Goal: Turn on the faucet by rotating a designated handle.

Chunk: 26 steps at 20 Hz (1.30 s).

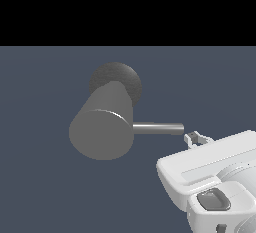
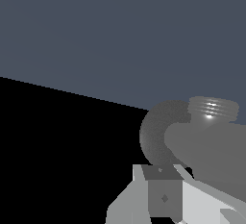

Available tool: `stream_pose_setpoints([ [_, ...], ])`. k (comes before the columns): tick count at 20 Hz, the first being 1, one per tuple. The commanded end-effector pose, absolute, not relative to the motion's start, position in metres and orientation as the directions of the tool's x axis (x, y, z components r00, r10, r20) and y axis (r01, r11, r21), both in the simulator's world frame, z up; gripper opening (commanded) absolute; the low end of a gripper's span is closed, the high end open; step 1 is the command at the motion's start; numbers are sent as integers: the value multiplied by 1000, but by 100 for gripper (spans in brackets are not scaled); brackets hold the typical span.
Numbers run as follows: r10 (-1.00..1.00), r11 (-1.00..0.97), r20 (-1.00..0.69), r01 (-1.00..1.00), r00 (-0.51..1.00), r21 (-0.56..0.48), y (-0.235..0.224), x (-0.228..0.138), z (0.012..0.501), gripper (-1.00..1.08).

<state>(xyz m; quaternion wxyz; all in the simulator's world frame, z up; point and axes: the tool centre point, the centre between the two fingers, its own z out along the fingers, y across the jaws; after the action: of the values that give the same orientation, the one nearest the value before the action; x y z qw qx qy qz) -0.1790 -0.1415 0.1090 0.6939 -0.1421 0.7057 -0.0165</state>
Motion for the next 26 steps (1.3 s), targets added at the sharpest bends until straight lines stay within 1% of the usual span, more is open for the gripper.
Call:
stream_pose_setpoints([
  [1,-190,971,-982,-147,0,-188,-136,-177,103,-100],
  [8,-102,992,-995,-69,-4,-101,-121,-171,89,-100],
  [14,-47,999,-999,-23,-3,-47,-112,-166,82,-100],
  [20,-15,1000,-1000,5,-1,-15,-106,-162,78,-100],
  [26,-6,1000,-1000,13,0,-6,-104,-160,76,-100],
])
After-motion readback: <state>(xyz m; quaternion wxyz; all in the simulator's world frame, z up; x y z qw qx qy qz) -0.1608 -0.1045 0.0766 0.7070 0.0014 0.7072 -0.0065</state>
